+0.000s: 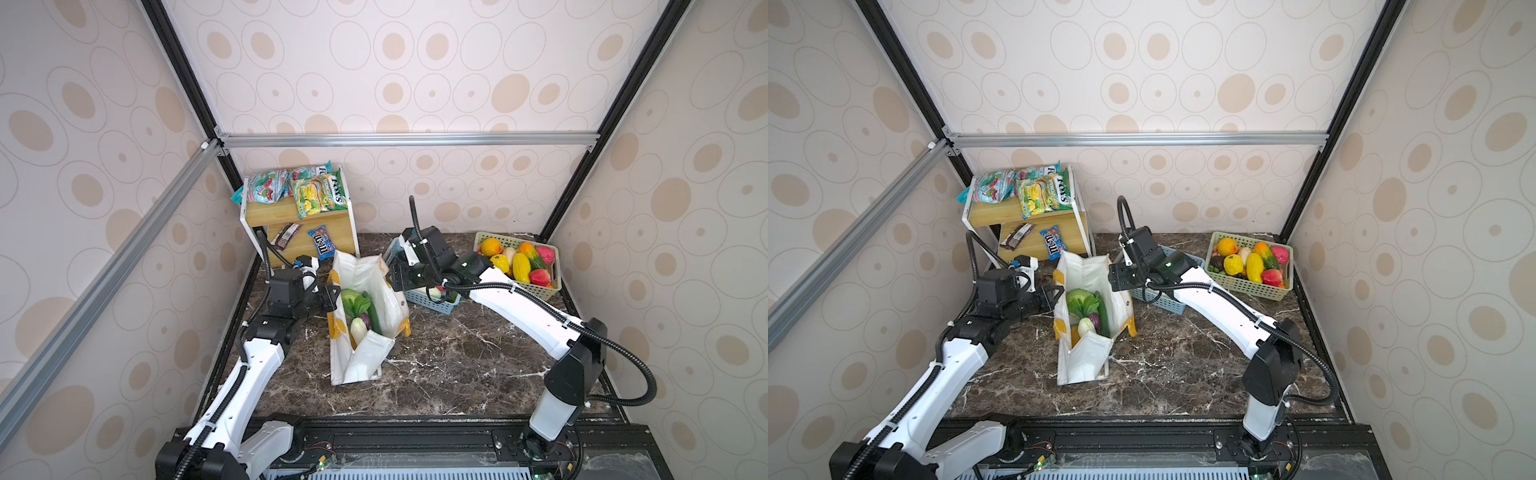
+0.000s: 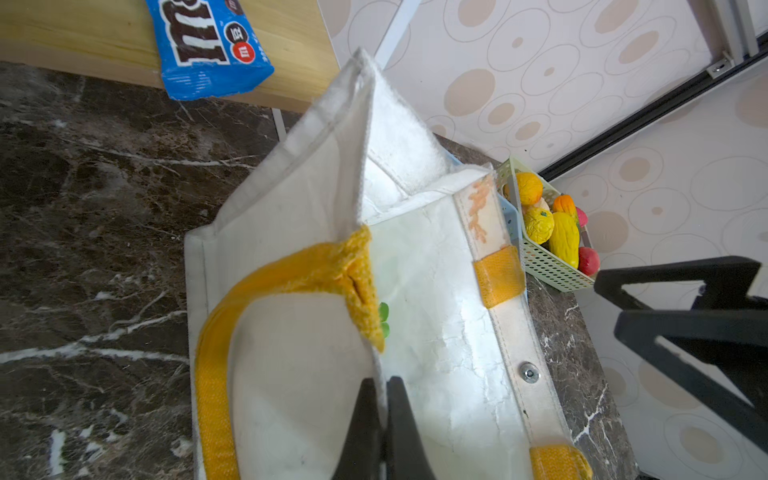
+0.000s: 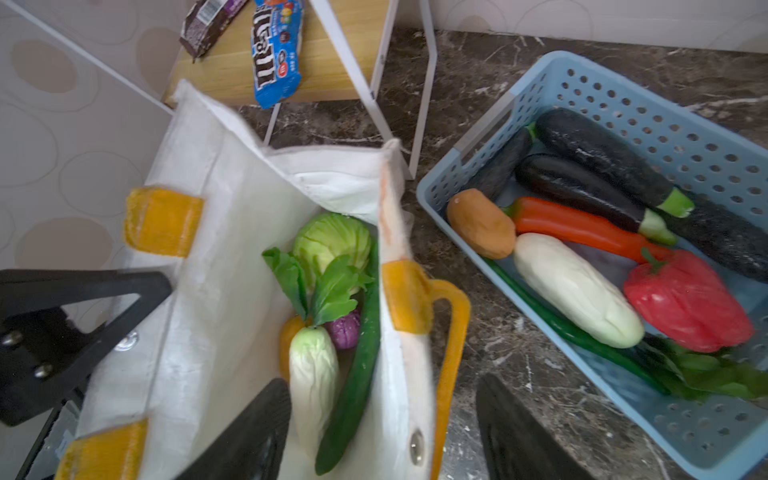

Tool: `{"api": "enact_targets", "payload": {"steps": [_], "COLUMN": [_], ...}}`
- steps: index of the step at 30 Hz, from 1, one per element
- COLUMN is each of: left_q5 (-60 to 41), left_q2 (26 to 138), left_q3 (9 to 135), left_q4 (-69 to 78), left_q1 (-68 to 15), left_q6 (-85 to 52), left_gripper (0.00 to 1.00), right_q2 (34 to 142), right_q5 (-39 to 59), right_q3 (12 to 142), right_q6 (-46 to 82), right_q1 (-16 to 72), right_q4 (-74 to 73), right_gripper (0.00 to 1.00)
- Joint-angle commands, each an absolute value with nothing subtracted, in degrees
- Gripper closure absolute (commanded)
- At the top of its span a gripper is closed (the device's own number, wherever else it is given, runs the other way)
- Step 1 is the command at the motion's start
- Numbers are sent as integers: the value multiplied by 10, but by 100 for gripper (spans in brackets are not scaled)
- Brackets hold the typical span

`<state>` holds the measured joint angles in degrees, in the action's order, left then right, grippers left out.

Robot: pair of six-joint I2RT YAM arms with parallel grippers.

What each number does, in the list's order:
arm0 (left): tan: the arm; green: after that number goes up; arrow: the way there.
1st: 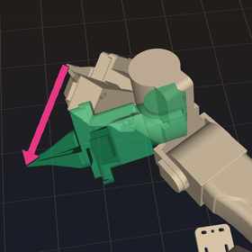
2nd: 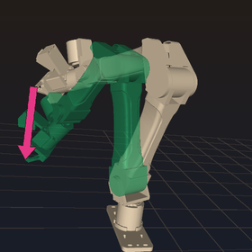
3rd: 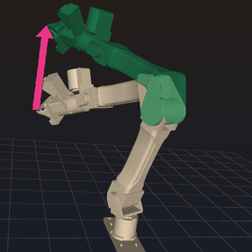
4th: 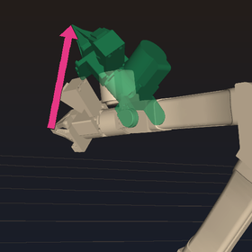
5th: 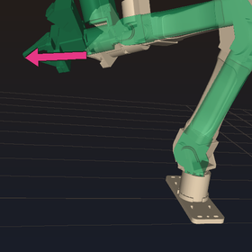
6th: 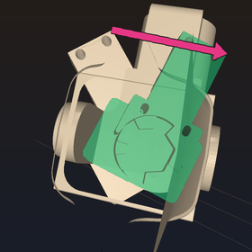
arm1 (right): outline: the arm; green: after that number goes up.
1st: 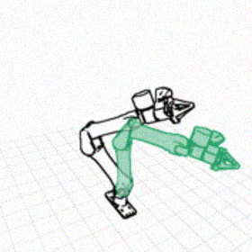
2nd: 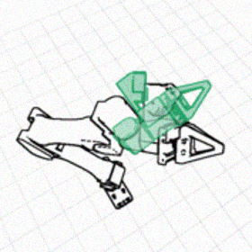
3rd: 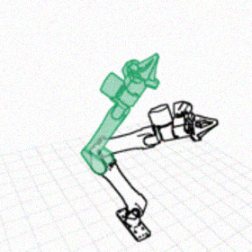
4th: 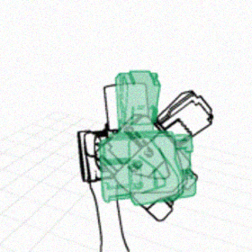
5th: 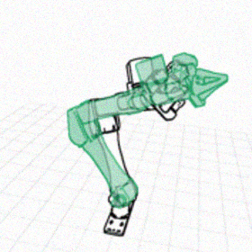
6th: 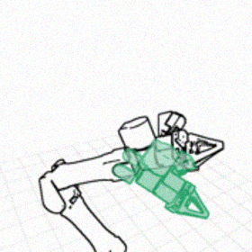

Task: Place the food into the grocery bag and tie it
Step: 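Withdraw the right gripper from the bag toward the blue basket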

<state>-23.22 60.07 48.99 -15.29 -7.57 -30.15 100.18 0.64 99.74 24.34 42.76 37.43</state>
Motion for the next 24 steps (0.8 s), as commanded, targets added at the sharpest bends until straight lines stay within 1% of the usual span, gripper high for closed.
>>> {"api": "enact_targets", "payload": {"steps": [1, 5, 12, 16, 24], "left_q5": [-200, -180, -167, -170, -177], "left_q2": [609, 613, 612, 611, 633], "left_q3": [520, 511, 508, 508, 524], "left_q4": [-177, -191, -197, -201, -207], "left_q1": [-70, -69, -68, -67, -67], "left_q6": [-293, -297, -305, -304, -300], "left_gripper": [100, 100, 100, 100, 100], "right_q2": [1012, 1045, 1095, 1125, 1204], "right_q5": [22, 20, 21, 36, 51], "right_q3": [1012, 1032, 1045, 1055, 1117], "right_q6": [212, 197, 184, 173, 155], "right_q1": [404, 378, 358, 354, 351], "right_q4": [401, 428, 432, 427, 444], "right_gripper": [27, 26, 24, 22, 19]}}
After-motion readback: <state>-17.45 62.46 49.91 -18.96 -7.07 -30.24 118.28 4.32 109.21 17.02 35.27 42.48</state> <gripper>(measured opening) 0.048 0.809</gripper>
